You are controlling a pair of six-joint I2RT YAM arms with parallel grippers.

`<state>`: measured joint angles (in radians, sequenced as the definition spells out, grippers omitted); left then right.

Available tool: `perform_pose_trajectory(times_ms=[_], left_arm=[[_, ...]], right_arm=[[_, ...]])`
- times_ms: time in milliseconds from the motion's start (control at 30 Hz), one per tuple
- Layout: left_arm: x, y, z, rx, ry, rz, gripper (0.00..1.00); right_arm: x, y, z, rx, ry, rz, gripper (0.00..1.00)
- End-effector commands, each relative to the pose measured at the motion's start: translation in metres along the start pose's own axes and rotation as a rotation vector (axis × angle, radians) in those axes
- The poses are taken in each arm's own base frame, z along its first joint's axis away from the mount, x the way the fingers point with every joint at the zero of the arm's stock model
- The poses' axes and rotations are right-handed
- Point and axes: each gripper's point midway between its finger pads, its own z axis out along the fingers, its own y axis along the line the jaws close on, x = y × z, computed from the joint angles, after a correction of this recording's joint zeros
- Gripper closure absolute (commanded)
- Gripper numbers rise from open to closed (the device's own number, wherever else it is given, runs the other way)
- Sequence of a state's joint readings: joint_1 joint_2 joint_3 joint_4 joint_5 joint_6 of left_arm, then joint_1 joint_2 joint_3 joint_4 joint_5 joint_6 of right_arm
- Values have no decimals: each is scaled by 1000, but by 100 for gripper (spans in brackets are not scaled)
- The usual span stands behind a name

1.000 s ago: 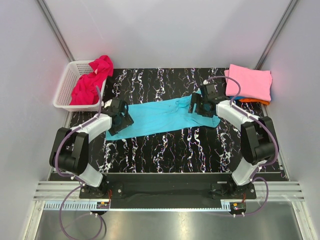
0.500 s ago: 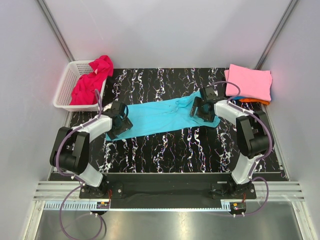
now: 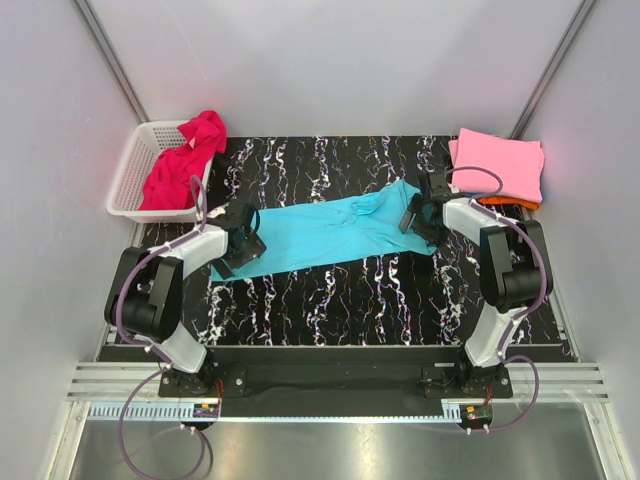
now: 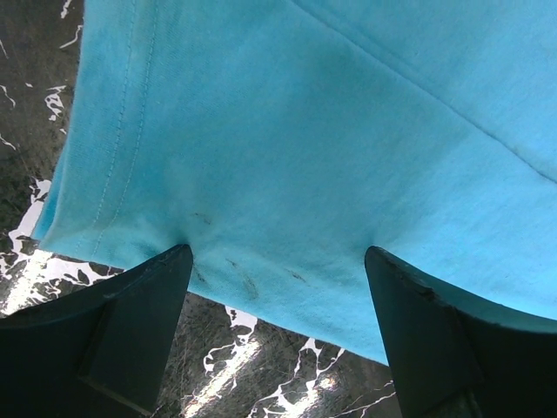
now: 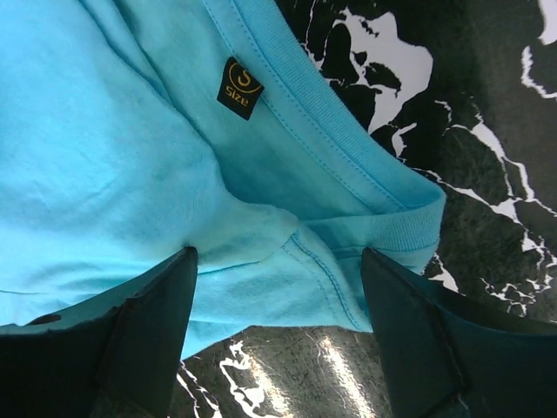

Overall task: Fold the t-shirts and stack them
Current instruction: Fold the tshirt

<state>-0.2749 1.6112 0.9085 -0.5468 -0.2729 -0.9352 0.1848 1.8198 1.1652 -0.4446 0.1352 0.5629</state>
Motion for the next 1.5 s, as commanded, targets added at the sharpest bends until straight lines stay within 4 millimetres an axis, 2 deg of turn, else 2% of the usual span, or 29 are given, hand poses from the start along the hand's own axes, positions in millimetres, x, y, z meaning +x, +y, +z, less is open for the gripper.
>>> perform_pose_trajectory(times_ms=[0, 67, 200, 267, 433, 567, 667, 867, 1000, 1100, 1167, 1200, 1300, 1367, 1467], left_arm=[[16, 27, 12, -120, 46, 14, 9], [17, 28, 12, -123, 48, 16, 9], [18, 27, 12, -120, 54, 23, 9], [19, 26, 12, -117, 57, 29, 9], [24, 32, 9, -120, 62, 35, 10], [23, 39, 3, -130, 50, 29, 9], [24, 42, 0, -135, 51, 21, 9], [31, 51, -1, -157, 65, 25, 9], [36, 56, -1, -167, 70, 25, 9], [37, 56, -1, -167, 73, 27, 9], [36, 55, -1, -163, 73, 32, 9], [35, 53, -2, -159, 70, 32, 9], [36, 52, -2, -155, 72, 34, 9], [36, 50, -3, -151, 70, 38, 9], [36, 49, -3, -149, 72, 41, 9]], right_arm=[[-1, 7, 3, -19, 20, -6, 18], [0, 8, 3, -25, 26, -9, 22], [-1, 7, 1, -26, 21, -12, 89], [-2, 3, 0, -8, 14, -13, 93], [-11, -7, -4, 50, -23, -24, 92], [-21, -19, -11, 125, -52, -27, 73], [-26, -23, -16, 148, -62, -32, 66], [-28, -23, -15, 150, -52, -46, 63], [-22, -29, -10, 167, -29, -46, 67], [-17, -27, -8, 147, -4, -48, 77], [-15, -19, -11, 106, 12, -58, 80], [-16, -17, -13, 95, 10, -59, 79], [-22, -15, -22, 77, -16, -64, 68], [-24, -12, -27, 59, -20, -75, 58], [-22, -8, -28, 35, -10, -79, 57]])
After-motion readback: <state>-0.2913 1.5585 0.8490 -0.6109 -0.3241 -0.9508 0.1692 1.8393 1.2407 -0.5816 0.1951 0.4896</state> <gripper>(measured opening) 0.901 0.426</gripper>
